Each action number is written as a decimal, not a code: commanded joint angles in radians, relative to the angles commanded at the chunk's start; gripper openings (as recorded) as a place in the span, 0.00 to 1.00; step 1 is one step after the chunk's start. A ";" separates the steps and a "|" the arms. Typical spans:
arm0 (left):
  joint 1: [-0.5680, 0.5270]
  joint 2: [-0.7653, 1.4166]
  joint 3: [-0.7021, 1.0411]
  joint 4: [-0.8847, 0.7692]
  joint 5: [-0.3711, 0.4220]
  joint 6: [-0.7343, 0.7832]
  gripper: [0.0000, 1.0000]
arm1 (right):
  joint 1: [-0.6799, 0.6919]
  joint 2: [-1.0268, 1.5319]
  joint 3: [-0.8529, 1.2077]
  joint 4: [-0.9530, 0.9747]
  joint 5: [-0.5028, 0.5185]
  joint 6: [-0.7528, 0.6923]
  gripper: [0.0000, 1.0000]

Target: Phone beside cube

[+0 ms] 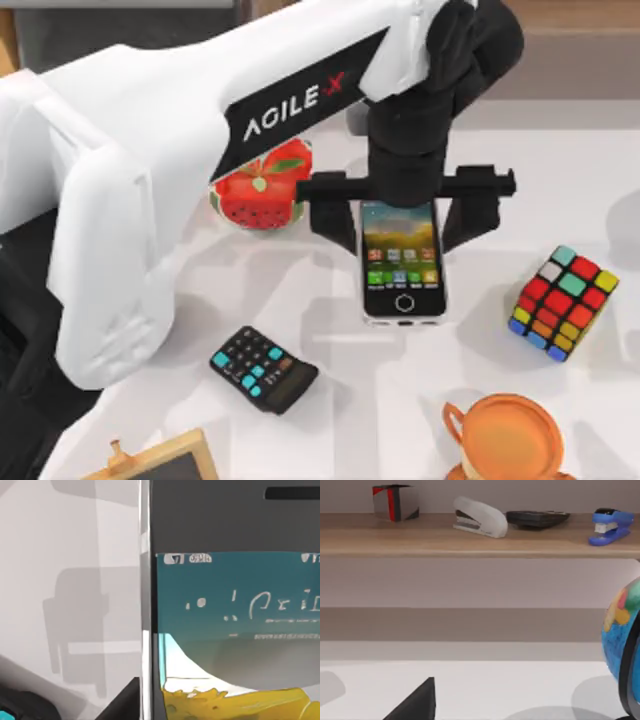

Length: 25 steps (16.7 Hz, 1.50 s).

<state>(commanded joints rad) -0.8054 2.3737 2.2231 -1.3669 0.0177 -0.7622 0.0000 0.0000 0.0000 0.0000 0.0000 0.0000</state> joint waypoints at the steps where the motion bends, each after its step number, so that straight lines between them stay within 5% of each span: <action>1: -0.021 0.020 0.013 -0.003 -0.013 -0.025 0.00 | 0.000 0.000 0.000 0.000 0.000 0.000 1.00; 25: -0.057 0.041 -0.097 0.133 0.018 -0.072 0.00 | 0.000 0.000 0.000 0.000 0.000 0.000 1.00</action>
<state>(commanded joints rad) -0.8626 2.4151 2.1262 -1.2334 0.0357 -0.8343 0.0000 0.0000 0.0000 0.0000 0.0000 0.0000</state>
